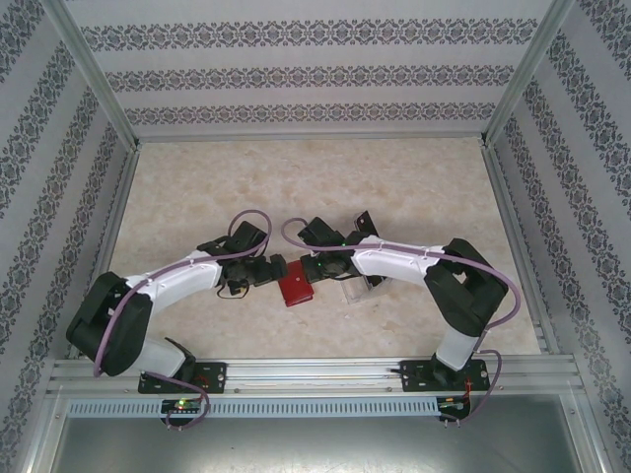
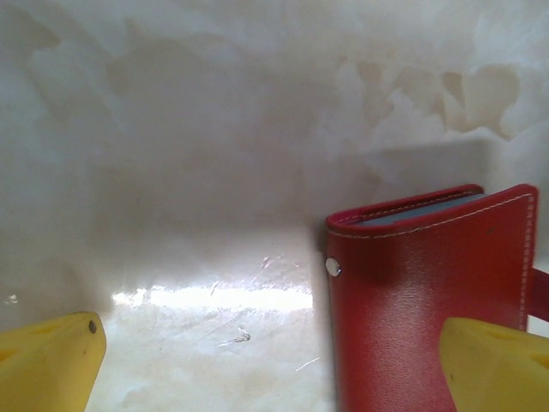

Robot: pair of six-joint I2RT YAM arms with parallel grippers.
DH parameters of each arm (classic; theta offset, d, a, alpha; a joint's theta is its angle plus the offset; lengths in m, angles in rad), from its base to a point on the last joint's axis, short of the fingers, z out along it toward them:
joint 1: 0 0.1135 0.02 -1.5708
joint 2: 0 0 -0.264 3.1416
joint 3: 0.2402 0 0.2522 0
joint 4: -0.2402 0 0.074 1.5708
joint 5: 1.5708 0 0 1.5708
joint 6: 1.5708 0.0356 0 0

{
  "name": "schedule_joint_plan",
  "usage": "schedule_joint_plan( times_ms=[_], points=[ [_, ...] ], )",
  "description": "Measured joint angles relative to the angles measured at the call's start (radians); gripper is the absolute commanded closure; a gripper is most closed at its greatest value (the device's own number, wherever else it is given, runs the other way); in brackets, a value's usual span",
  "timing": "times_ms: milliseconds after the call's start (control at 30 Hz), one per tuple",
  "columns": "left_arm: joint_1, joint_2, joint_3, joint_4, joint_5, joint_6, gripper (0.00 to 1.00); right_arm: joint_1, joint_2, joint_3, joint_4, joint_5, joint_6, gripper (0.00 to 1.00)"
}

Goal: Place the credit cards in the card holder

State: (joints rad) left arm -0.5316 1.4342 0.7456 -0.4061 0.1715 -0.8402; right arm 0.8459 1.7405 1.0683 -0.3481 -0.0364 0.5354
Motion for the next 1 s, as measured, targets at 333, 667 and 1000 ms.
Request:
schedule_joint_plan(
  times_ms=[333,667,1000],
  points=[
    [-0.025,0.085,0.045,-0.042,-0.031,0.022,0.0,-0.006,-0.028,-0.016,0.024,-0.057,0.04,1.0],
    [-0.038,0.097,0.053,-0.05,-0.049,0.022,0.0,-0.006,-0.008,-0.056,0.118,-0.15,0.106,1.0],
    [-0.038,0.097,0.053,-0.05,-0.049,0.022,0.0,0.001,0.032,-0.057,0.143,-0.168,0.121,1.0]
  ],
)
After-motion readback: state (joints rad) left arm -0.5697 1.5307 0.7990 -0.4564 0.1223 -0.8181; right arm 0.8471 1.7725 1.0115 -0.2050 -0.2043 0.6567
